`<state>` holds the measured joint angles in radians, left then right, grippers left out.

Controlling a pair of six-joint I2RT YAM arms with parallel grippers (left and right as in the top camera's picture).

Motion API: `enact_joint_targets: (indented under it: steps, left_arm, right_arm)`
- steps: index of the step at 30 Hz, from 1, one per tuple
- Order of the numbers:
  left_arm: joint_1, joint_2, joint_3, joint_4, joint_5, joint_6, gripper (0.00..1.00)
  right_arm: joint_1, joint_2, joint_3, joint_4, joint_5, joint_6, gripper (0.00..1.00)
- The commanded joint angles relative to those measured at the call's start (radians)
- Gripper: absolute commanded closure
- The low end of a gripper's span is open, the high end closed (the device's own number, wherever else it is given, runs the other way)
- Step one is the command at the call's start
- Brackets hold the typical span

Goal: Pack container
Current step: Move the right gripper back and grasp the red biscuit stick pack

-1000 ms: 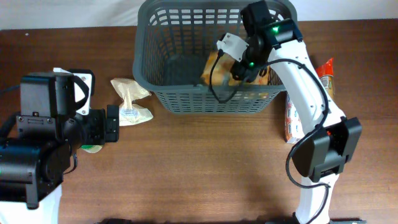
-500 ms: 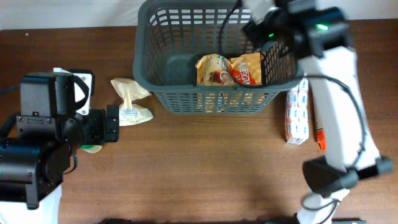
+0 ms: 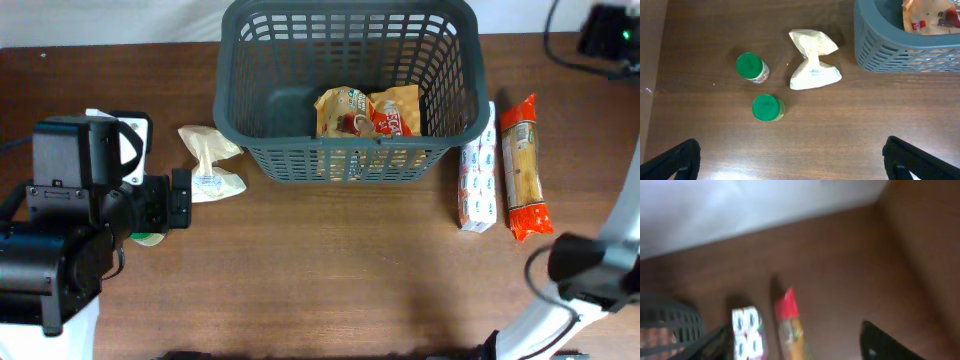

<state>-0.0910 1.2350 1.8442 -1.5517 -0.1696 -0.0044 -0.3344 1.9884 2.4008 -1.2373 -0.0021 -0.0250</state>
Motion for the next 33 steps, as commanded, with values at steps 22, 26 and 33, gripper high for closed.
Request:
enact_joint_targets:
  steps: [22,26,33]
  left_arm:
    - [0.006,0.002,0.005,0.002,-0.011,-0.003,0.01]
    - [0.006,0.003,0.005,0.002,-0.011,-0.003,0.01]
    - [0.006,0.002,0.005,0.002,-0.011,-0.003,0.01]
  right_arm:
    - [-0.058,0.223,-0.658,0.203,-0.076,0.056,0.34]
    - [-0.057,0.223,-0.727,0.249,-0.08,0.056,0.34]
    - [-0.059,0.222,-0.755,0.265,-0.081,0.057,0.96]
